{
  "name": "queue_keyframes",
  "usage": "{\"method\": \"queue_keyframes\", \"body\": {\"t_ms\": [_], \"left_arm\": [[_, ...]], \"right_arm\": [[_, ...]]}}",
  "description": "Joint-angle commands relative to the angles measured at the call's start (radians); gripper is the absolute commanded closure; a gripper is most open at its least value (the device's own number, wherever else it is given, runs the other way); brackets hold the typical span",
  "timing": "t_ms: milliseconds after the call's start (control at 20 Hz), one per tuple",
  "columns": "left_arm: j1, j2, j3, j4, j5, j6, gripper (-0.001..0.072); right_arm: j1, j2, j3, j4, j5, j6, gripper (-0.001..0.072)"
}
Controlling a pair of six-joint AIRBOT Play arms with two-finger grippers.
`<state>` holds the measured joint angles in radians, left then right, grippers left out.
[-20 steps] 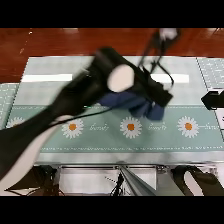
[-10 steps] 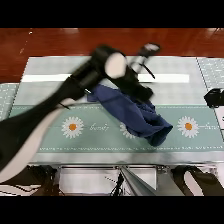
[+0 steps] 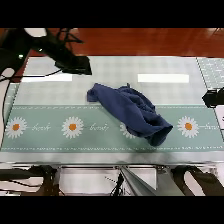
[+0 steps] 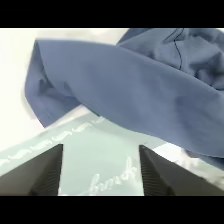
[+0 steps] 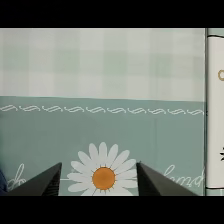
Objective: Fold the shirts.
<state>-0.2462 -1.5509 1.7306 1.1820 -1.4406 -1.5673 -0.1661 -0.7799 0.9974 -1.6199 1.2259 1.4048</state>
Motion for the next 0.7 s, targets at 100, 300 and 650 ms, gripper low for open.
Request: {"method": "queue_keyframes", "body": {"t_ms": [100, 300, 650], "left_arm": [[0.221, -0.018, -0.266, -0.293, 0.105, 0.094, 0.0127], [0.216, -0.123, -0.333, -0.293, 0.106, 0.156, 0.0102], [0.198, -0.259, -0.332, -0.293, 0.195, 0.169, 0.0102]], "right_arm": [[0.001, -0.076, -0.002, 0.0, 0.0, 0.0, 0.0153], [0.001, -0.147, -0.002, 0.036, 0.0, 0.0, 0.0153], [0.001, -0.2, -0.002, 0.076, 0.0, 0.006, 0.0153]]}}
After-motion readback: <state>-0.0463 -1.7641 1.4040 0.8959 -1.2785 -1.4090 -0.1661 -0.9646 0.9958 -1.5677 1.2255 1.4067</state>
